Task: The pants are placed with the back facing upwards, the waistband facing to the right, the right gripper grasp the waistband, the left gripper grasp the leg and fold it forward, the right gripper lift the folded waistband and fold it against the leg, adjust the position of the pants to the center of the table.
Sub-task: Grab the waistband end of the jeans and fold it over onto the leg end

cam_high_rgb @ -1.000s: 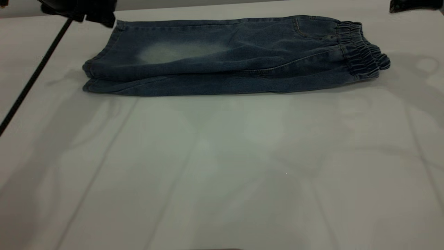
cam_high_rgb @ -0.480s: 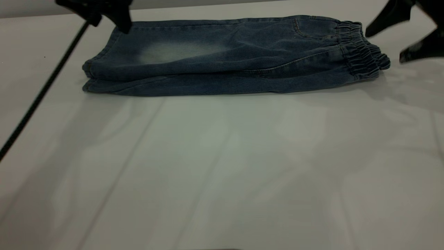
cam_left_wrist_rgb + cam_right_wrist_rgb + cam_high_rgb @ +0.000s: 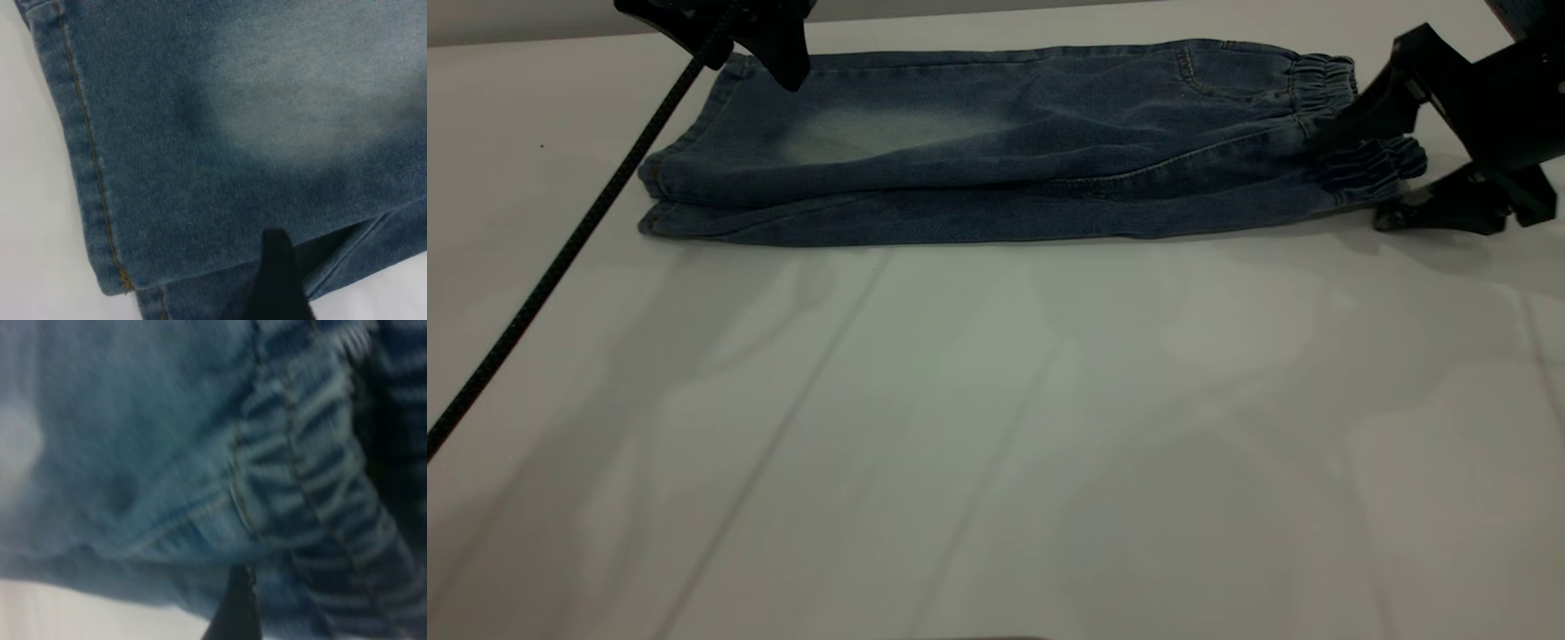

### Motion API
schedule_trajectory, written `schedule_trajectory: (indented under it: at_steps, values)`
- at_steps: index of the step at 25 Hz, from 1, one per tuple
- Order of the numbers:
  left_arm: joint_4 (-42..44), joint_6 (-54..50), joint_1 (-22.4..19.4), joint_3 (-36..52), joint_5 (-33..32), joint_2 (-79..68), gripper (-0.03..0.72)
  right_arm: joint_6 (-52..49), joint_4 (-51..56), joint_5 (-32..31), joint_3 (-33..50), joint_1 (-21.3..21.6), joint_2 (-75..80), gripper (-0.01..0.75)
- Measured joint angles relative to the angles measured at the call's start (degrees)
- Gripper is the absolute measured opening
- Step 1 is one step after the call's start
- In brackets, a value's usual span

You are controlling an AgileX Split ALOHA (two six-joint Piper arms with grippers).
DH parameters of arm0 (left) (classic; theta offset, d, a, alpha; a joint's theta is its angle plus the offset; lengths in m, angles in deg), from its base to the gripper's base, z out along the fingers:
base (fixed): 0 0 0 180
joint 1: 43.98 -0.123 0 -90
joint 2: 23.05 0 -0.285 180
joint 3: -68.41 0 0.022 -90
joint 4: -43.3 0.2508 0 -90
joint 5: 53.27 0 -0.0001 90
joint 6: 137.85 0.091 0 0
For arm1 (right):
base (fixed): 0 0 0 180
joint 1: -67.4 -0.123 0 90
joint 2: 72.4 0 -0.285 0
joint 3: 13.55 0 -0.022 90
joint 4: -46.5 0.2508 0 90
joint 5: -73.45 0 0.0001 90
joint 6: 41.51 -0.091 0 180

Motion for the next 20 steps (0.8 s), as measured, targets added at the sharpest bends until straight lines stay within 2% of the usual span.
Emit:
schedule_trajectory:
  at_steps: [3, 7, 9, 11, 13, 14, 16, 20]
  values:
    - [-0.7, 0.0, 0.0, 0.0, 0.3, 0.0, 0.497, 6.2, 7.3, -1.9, -0.1, 0.0, 1.4, 0.593]
    - [-2.7, 0.0, 0.0, 0.0, 1.0, -0.7, 0.497, 8.7, 9.5, -2.4, -0.6, 0.0, 2.4, 0.563]
    - [-4.3, 0.0, 0.0, 0.0, 1.6, -1.7, 0.497, 8.9, 10.1, -2.3, -0.6, 0.0, 2.8, 0.484]
    - [-5.9, 0.0, 0.0, 0.0, 2.2, -3.0, 0.497, 9.2, 10.2, -0.9, -0.6, 0.0, 3.1, 0.359]
    - [-7.4, 0.0, 0.0, 0.0, 2.4, -4.3, 0.497, 9.6, 10.2, 0.3, -0.8, 0.0, 3.4, 0.188]
    - [-8.0, 0.0, 0.0, 0.0, 2.5, -4.9, 0.497, 10.0, 10.2, 0.8, -1.0, 0.0, 3.5, 0.126]
    - [-8.2, 0.0, 0.2, 0.0, 3.5, -5.8, 0.497, 10.6, 9.9, 0.9, -1.8, 0.0, 3.5, 0.076]
    - [-8.2, 0.0, 1.6, -0.8, 7.3, -7.3, 0.497, 10.4, 6.2, 1.4, -3.2, 0.0, 2.4, 0.074]
